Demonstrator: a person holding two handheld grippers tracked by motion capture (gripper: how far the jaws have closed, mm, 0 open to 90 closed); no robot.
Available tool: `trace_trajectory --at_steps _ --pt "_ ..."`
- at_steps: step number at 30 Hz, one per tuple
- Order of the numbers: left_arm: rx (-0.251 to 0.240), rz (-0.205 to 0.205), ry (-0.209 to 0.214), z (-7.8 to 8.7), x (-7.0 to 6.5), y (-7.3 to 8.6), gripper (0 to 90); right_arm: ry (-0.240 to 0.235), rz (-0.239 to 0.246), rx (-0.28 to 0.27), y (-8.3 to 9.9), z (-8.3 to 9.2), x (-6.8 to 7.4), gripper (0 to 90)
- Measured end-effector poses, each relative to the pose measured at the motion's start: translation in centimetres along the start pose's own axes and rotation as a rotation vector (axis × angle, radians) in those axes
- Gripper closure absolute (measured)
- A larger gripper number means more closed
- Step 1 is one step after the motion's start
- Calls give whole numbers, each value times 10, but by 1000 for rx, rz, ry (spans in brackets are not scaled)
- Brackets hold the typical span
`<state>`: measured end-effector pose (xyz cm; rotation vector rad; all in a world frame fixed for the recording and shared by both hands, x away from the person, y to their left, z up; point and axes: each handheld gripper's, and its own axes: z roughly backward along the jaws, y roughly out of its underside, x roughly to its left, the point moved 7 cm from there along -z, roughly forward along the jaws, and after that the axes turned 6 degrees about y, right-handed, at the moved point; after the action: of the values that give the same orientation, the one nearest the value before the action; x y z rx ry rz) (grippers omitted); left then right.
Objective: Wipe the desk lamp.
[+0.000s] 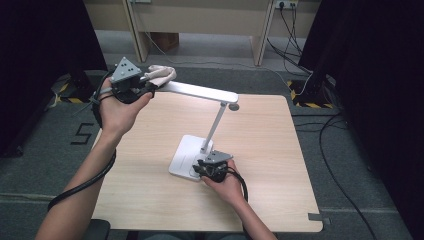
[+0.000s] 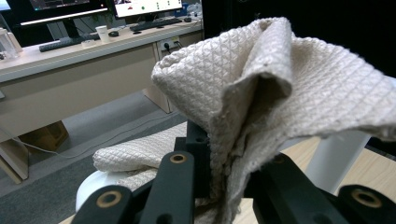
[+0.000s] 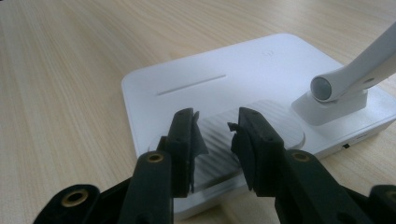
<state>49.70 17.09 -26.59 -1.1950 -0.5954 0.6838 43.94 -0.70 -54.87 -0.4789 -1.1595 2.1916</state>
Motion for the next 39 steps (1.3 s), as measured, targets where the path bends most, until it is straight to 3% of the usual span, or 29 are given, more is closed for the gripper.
trace_trajectory --at_steps 4,16,29,39 --pt "1 1 2 0 1 0 807 0 13 12 -3 -2 2 606" --pt "5 8 3 -1 1 -1 806 -22 30 38 -7 -6 5 628" --pt "-6 16 29 -6 -5 -2 806 -30 36 35 -7 -7 5 654" --pt "-6 4 23 -7 -6 -5 804 -27 34 36 -8 -8 5 658"
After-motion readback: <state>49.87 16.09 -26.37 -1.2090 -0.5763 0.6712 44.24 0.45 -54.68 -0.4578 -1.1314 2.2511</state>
